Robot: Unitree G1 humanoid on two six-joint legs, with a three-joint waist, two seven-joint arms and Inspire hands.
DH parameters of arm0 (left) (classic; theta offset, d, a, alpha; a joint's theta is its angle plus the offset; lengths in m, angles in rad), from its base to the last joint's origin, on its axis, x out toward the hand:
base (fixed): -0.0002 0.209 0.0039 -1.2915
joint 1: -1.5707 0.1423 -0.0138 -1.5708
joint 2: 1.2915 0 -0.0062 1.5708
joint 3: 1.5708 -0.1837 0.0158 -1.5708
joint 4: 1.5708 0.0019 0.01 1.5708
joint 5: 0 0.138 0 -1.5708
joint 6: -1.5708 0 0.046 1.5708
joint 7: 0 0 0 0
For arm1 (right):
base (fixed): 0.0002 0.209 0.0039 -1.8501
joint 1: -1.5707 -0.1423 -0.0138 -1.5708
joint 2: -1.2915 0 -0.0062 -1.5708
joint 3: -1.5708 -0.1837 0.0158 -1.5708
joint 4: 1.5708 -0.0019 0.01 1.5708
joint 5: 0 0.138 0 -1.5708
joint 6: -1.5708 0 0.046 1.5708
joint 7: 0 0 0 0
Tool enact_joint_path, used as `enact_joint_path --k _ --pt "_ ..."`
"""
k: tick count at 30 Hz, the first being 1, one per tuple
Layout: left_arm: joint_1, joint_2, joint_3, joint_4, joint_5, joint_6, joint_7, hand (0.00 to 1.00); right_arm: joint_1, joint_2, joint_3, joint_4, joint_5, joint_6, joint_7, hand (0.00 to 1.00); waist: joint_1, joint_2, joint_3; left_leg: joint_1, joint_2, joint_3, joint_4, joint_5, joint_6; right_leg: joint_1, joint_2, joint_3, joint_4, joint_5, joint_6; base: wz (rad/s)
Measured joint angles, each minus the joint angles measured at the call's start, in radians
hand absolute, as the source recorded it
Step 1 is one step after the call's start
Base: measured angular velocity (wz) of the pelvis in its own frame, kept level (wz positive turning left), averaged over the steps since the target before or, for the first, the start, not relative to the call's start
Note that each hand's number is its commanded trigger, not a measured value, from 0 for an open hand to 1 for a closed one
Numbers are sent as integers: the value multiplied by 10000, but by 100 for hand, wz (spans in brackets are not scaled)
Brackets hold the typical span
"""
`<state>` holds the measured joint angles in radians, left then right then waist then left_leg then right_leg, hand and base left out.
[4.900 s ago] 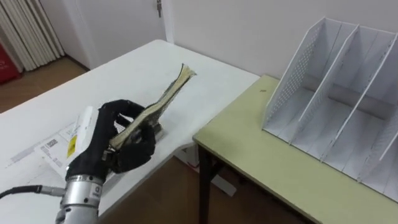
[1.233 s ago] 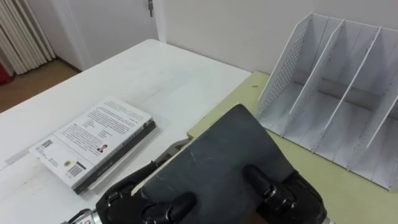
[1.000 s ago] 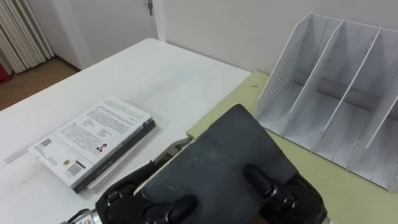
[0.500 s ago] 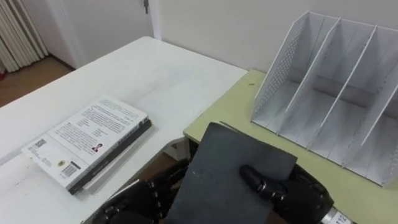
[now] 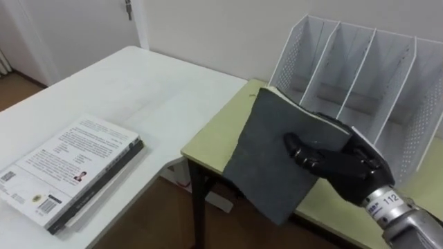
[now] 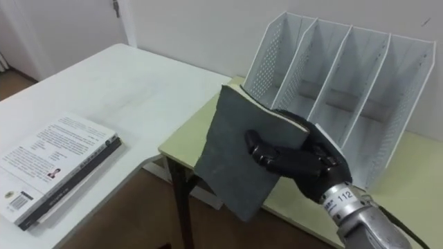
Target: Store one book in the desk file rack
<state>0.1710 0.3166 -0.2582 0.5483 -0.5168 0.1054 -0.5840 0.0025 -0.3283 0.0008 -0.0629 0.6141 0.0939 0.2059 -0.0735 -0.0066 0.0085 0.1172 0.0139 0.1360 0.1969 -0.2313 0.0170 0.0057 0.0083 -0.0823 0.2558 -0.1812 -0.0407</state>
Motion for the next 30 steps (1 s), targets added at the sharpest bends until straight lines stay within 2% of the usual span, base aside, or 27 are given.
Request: enact_joint_path --k 2,4,9,13,17,19,22,24,30 --pt "15 -151 -4 150 279 -32 159 0 -54 168 -18 -34 -322 -119 -622 100 1 -4 1 -34 56 41 -2 0 0 -81 3 4 46 0 -1 -6" --pt "30 -278 9 476 351 -234 181 0 -180 234 -42 -111 -568 -125 -1168 100 1 -6 1 -68 43 71 -1 0 0 -148 5 24 101 -7 -6 -6" --pt "3 -557 9 2289 381 -559 466 0 -365 418 -49 -981 -2194 -407 -2974 100 103 7 -22 -17 42 120 3 0 -2 -101 124 143 19 22 -45 -8" --pt "121 -714 33 2954 388 -768 547 0 -730 510 -317 -1070 -3217 -635 -3872 100 197 15 -25 -13 52 214 -27 0 -4 -122 130 174 10 23 -45 -1" --pt "385 -736 332 3192 383 -1063 718 0 -1147 509 -633 -1069 -3909 -961 -4911 100 284 -15 -27 10 46 117 -40 1 -5 -46 129 100 -35 20 -41 6" --pt "415 -813 562 3461 383 -1129 791 0 -1300 509 -689 -1069 -4219 -987 -5393 100 306 -47 -45 13 46 108 -42 1 -5 -30 135 86 -66 21 -40 4" --pt "439 -930 865 3859 371 -1224 1035 0 -1457 496 -943 -1112 -4321 -1103 -6093 100 310 -121 -89 -35 49 108 -70 1 -5 -21 132 -6 -142 34 -33 7" --pt "465 -976 944 4203 355 -1373 1208 0 -1593 469 -1181 -1112 -4316 -1184 -6642 100 434 -145 -128 -37 45 72 -75 1 -5 0 138 -9 -181 39 -26 0" --pt "671 -1133 1647 5064 372 -1531 1326 0 -1812 464 -1804 -1195 -4686 -1275 -7375 100 563 -189 -158 22 37 18 -87 1 -5 124 149 -79 -206 30 -21 4"
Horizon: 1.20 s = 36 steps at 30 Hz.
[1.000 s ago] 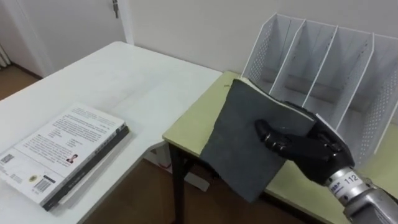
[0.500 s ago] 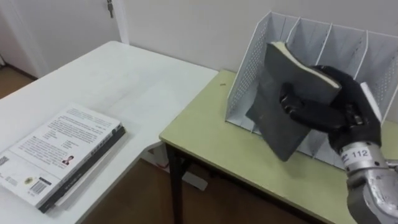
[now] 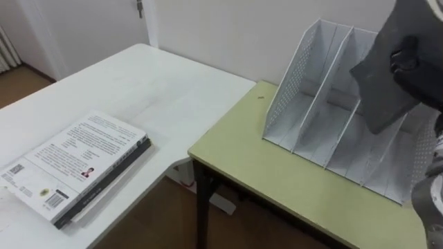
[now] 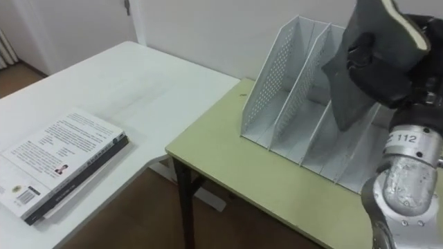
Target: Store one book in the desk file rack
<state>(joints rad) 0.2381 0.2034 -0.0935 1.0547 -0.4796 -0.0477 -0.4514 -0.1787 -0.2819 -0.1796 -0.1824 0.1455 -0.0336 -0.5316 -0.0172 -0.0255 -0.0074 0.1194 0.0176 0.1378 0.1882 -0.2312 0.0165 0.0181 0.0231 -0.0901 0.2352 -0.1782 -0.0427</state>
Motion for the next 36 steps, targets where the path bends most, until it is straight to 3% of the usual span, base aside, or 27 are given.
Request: enact_joint_path --k 5,8,17,31,36 --pt "-12 -172 497 726 -198 -92 103 0 -32 -5 -35 -284 -905 -5 -758 100 91 -60 8 -19 5 -8 -16 0 0 13 35 16 -134 4 -2 2" --pt "-17 -180 599 783 -187 -225 106 0 -195 -21 -167 -284 -1188 -33 -1045 100 216 -137 -29 -18 9 -25 -15 0 -1 16 38 22 -143 4 -3 0" --pt "-31 -250 730 862 -175 -268 408 0 -938 -376 -493 -269 -1190 -331 -1979 100 248 -250 60 65 7 -104 -22 0 -1 209 20 -103 -252 11 -1 4" --pt "-60 -269 906 746 -53 -114 567 0 -1724 -390 -794 721 -1207 -288 -1615 100 266 -224 74 -82 -7 -167 -26 0 -1 171 -16 -274 -305 24 17 3" --pt "-74 -267 909 656 117 -19 796 0 -1859 -395 -783 1579 -1210 -77 -1355 100 267 -227 74 -99 -3 -187 -37 0 -1 182 -33 -406 -302 23 18 4"
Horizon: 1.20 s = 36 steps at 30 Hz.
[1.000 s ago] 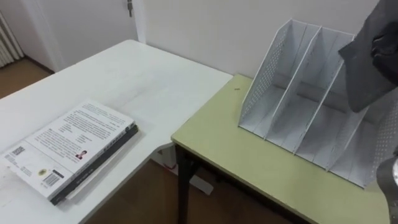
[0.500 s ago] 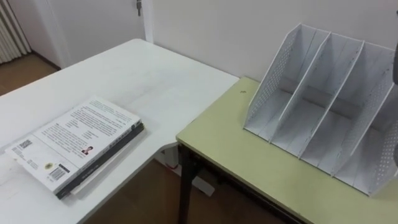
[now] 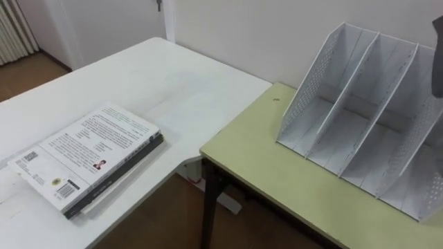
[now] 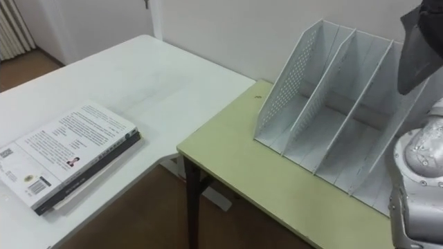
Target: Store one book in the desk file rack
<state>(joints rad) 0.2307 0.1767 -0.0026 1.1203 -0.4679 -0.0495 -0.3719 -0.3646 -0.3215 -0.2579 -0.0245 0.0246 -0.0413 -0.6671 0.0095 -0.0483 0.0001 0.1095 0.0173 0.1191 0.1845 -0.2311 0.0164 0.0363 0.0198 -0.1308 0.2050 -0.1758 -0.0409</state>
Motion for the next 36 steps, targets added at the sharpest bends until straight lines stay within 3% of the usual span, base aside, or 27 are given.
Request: enact_joint_path --k 3,10,14,24,36 --pt "-33 14 3 4 44 70 84 0 -130 -2 4 568 -14 216 106 100 7 -32 16 -1 -1 -90 -4 0 0 12 -9 -80 3 1 -1 1" --pt "-114 38 -16 -14 15 71 85 0 -134 -12 31 1549 16 238 381 100 194 -137 54 -9 -15 -149 -3 0 -1 -2 -20 -89 1 1 -1 0" --pt "-152 45 -20 -12 1 94 145 0 -219 -49 33 2069 163 242 381 100 224 -173 51 -42 -29 -231 2 1 0 -21 -28 -102 -4 -1 1 0" --pt "-194 44 -20 -26 6 289 211 0 -404 -324 33 2573 471 445 363 100 235 -132 20 -134 -103 -955 21 2 2 -29 -14 -124 9 0 0 0" --pt "-203 82 -114 -127 -13 490 361 0 -562 -350 308 3305 504 474 257 100 226 -127 -8 -148 -122 -1016 48 2 3 -12 -32 -198 2 1 -2 0"
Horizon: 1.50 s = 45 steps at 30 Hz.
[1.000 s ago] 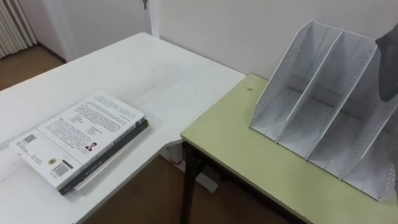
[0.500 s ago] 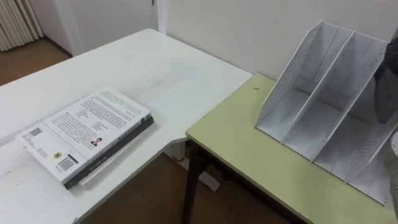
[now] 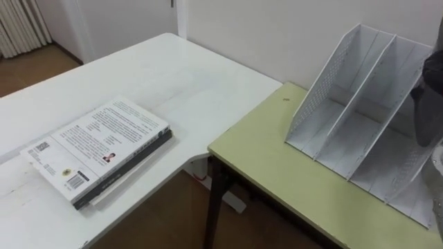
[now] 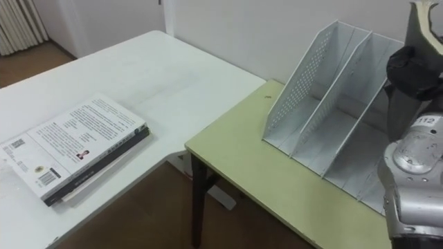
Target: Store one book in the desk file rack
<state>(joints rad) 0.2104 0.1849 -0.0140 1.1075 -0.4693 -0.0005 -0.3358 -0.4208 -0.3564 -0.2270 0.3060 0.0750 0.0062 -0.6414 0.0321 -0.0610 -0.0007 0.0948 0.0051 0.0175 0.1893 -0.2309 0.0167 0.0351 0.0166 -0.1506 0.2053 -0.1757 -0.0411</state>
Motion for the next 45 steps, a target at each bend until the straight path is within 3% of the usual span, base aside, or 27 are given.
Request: enact_joint_path --k 5,9,10,11,14,23,29,45 --pt "-12 148 -208 -12 -12 39 1 0 -3 -13 107 521 407 14 -16 100 0 -72 -49 35 5 -8 -2 0 0 60 5 -15 -1 1 -1 0" --pt "-24 212 -285 -81 3 159 34 0 -2 -13 104 1155 1008 97 10 100 -10 -50 -38 36 1 -38 -3 0 0 64 -6 -29 9 8 -3 0" --pt "-24 212 -275 -93 3 179 43 0 -2 -13 104 1206 1143 148 8 35 -10 -40 -33 36 2 -37 -3 0 1 64 -6 -32 9 10 -5 0" --pt "-24 211 -255 -127 4 245 56 0 -2 -13 105 1264 1247 174 11 2 -11 -6 -11 37 2 -29 -1 0 1 71 -7 -40 9 16 -7 0" --pt "-20 210 -244 -249 9 462 154 0 -2 -15 111 1272 1437 171 27 0 -13 33 10 55 4 -8 10 0 1 129 -6 -40 -4 23 -8 0" --pt "-45 210 -309 -267 17 646 307 0 -28 -16 161 1846 1962 -115 -163 0 -6 182 29 118 -6 47 13 -1 1 167 -32 -47 -39 33 9 -1" --pt "-34 211 -381 -251 18 679 492 0 -29 -16 309 1846 2014 -373 -271 0 -4 295 -86 66 -11 45 20 2 4 157 -33 -74 -20 55 9 0" --pt "-34 266 -386 -282 17 675 512 0 -30 -16 331 1865 2369 -388 -575 0 7 211 -72 30 -20 41 92 3 7 151 -68 -165 -14 49 19 1"
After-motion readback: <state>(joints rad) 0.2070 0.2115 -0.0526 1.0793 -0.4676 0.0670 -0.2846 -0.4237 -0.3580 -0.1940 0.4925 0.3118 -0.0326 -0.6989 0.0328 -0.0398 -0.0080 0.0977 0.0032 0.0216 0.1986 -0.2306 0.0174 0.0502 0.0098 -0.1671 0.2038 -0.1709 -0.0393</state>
